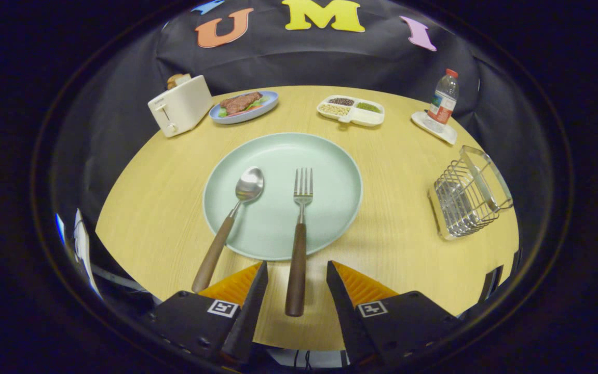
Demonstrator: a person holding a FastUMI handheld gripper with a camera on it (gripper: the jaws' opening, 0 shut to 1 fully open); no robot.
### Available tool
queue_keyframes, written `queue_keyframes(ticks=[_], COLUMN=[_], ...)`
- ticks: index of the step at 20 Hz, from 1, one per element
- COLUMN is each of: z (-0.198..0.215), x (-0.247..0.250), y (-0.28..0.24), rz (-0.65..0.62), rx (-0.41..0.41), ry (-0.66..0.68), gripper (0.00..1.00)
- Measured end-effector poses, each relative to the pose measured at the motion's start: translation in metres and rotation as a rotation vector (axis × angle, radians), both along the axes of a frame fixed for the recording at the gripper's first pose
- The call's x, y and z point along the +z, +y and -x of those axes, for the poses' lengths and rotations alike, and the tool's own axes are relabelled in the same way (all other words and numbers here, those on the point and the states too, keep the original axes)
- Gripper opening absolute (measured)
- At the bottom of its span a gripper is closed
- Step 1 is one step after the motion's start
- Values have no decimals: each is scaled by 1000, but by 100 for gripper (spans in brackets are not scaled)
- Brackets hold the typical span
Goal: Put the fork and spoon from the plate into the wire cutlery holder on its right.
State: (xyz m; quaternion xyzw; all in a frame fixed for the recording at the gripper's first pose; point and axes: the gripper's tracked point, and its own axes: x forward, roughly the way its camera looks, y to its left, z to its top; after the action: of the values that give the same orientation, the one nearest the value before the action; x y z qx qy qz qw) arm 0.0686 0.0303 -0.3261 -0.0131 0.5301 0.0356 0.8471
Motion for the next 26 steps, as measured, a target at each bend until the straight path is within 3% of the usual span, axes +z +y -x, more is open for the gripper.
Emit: queue_keyframes(ticks=[2,4,5,7,8,12,25,26], z=[-4,-3,-4,-2,-2,2,12,11], x=[-2,-9,-9,-12,-10,-8,46,51], y=[0,-1,0,1,0,2,-20,-22], rz=[-1,11,7,4,8,-1,-51,-54], rx=[8,-3,-3,0,6,28,24,27], ry=[25,39,39,41,40,24,-89,-90], gripper=[65,44,40,44,16,9,9,5])
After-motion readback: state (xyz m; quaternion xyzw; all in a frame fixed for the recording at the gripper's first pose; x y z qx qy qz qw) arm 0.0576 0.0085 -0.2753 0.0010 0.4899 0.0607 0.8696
